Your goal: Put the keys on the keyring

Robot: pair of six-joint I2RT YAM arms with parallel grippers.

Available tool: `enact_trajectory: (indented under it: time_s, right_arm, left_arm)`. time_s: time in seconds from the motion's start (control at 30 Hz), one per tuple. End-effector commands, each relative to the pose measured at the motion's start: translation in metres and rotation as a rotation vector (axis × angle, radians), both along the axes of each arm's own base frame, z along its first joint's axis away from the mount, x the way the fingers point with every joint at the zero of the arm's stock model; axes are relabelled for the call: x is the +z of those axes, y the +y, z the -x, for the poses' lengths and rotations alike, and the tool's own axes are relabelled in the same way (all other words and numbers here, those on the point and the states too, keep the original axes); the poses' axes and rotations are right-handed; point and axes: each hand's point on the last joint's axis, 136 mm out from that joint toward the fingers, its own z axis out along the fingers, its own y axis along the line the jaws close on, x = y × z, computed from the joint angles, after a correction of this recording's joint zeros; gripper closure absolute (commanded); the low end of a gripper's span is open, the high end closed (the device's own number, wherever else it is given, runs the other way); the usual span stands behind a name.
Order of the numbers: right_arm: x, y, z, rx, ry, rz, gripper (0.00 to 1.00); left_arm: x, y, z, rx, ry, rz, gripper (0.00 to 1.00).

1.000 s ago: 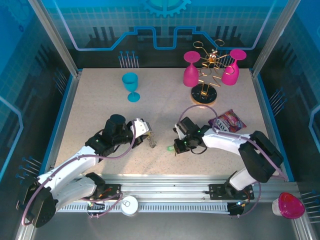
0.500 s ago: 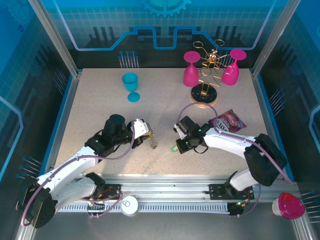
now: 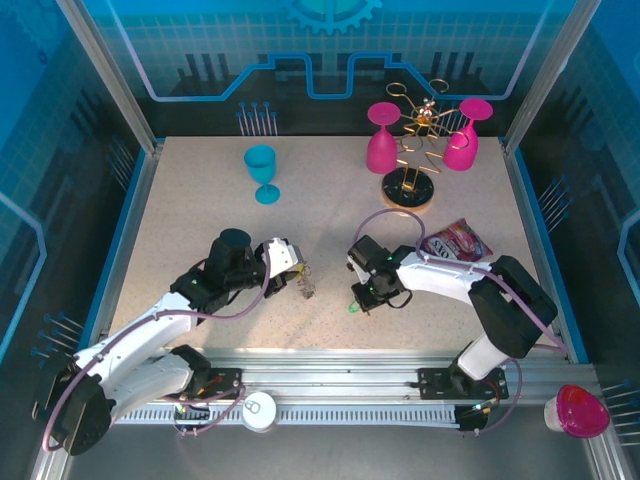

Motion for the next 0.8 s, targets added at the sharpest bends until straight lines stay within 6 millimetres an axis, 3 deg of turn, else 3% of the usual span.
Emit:
enact_trajectory:
  time_s: [0.0,0.27,0.77]
  right_arm:
    - [0.0034,-0.0003,-0.0017,-0.012,-0.004,0.013,0.84]
    - [0.0059,0.0024,-0.0028,-0.014,-0.011,-0.003,0.81]
    - [0.0126,0.0077,-0.0054,-0.015,-0.023,-0.029,0.84]
  left_arm:
    - [0.0041,-0.0059,0.0039,-0.045,-0.029,0.011,1.0]
    - [0.0035,-0.0059,0.0039,-0.045,-0.025,0.01,1.0]
    - [0.0021,-0.0058,0.0049,-0.046,-0.019,0.007,1.0]
